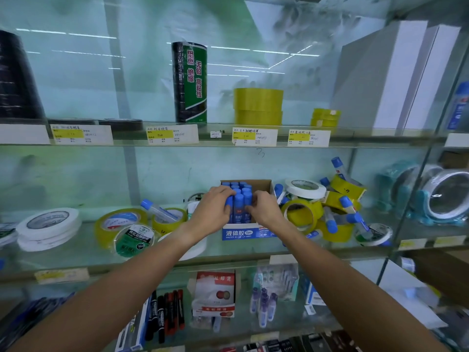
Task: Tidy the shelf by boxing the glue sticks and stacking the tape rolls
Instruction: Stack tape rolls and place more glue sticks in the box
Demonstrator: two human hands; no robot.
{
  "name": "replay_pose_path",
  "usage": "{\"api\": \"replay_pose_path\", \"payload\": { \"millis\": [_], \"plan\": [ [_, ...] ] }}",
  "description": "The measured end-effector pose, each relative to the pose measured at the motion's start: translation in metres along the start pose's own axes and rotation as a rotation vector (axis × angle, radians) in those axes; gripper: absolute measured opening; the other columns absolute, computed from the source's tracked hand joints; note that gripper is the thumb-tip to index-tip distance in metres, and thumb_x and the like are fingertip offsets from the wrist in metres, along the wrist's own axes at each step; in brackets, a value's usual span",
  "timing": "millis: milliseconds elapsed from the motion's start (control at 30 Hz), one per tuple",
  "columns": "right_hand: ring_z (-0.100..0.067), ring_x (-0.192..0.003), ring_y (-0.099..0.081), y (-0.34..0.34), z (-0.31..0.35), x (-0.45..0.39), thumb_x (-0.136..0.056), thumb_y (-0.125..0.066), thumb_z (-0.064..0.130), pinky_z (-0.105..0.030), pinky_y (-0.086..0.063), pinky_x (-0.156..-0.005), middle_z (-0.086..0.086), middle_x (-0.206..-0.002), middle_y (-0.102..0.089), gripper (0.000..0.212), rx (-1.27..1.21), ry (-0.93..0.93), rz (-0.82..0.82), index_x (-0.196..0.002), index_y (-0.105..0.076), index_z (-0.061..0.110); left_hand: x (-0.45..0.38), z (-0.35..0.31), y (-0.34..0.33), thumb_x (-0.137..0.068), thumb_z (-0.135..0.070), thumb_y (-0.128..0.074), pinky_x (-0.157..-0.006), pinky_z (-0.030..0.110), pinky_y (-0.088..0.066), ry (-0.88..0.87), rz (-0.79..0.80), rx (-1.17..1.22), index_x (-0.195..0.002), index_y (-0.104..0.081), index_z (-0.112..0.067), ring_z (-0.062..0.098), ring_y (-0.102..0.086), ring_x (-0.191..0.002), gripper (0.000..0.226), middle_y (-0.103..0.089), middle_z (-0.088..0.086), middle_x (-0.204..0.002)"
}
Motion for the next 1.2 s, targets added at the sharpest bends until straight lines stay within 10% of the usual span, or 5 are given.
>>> {"api": "replay_pose_path", "payload": {
  "millis": [267, 500, 600, 733, 1200],
  "plan": [
    [-0.025, -0.081, -0.065, 0.014, -0.003, -0.012, -0.078, -0.072, 0.017, -0.036, -0.056, -0.071, -0.009, -0.087, -0.067, 0.022, -0.038, -0.098, 0.213, -0.093, -0.061, 0.005, 0.005, 0.001, -0.003, -0.088, -0.009, -0.056, -0.109, 0.026, -0.030, 0.035, -0.014, 0.055, -0.133, -0.054, -0.012, 0.019, -0.044, -0.128, 0.045, -0.052, 0.003, -0.138],
    [-0.032, -0.104, -0.064, 0.022, 0.001, -0.023, -0.093, -0.054, 0.048, -0.046, -0.052, -0.092, -0.016, -0.115, -0.065, 0.055, -0.966, -0.574, 0.331, -0.127, -0.050, 0.005, 0.011, 0.002, -0.004, -0.097, -0.020, -0.049, -0.099, 0.029, -0.043, 0.294, -0.147, 0.294, -0.138, -0.047, -0.011, 0.020, -0.052, -0.122, 0.042, -0.052, 0.006, -0.138],
    [-0.034, -0.100, -0.057, 0.029, 0.005, -0.025, -0.098, -0.041, 0.051, -0.052, -0.044, -0.094, -0.020, -0.106, -0.062, 0.048, -1.019, -0.715, 0.346, -0.111, -0.051, 0.005, 0.010, 0.004, -0.005, -0.100, -0.026, -0.043, -0.084, 0.021, -0.041, 0.527, -0.138, 0.479, -0.140, -0.046, -0.010, 0.018, -0.053, -0.117, 0.043, -0.053, 0.007, -0.135],
    [-0.035, -0.106, -0.062, 0.013, 0.003, -0.033, -0.098, -0.036, 0.046, -0.053, -0.044, -0.100, -0.019, -0.108, -0.069, 0.051, -1.012, -0.753, 0.488, -0.116, -0.064, 0.008, 0.005, 0.008, -0.012, -0.093, -0.037, -0.044, -0.088, 0.050, -0.051, 0.744, -0.078, 0.767, -0.103, -0.060, -0.012, 0.040, -0.061, -0.103, 0.032, -0.060, 0.025, -0.118],
    [-0.026, -0.074, -0.065, 0.004, 0.018, -0.026, -0.100, -0.040, 0.038, -0.036, -0.058, -0.053, -0.011, -0.096, -0.071, 0.040, -0.958, -0.689, 0.541, -0.107, -0.066, 0.008, 0.003, 0.011, -0.022, -0.102, -0.042, -0.030, -0.070, 0.038, -0.052, 1.014, 0.106, 1.062, -0.140, -0.036, -0.005, 0.036, -0.062, -0.095, 0.054, -0.051, 0.023, -0.135]
  ]
}}
Point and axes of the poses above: each hand's wrist, its own x-axis away from the middle knuckle, its own y-axis out of the back of the hand, z = x × y, the point moved 2 cm from there along -x, towards the middle knuckle
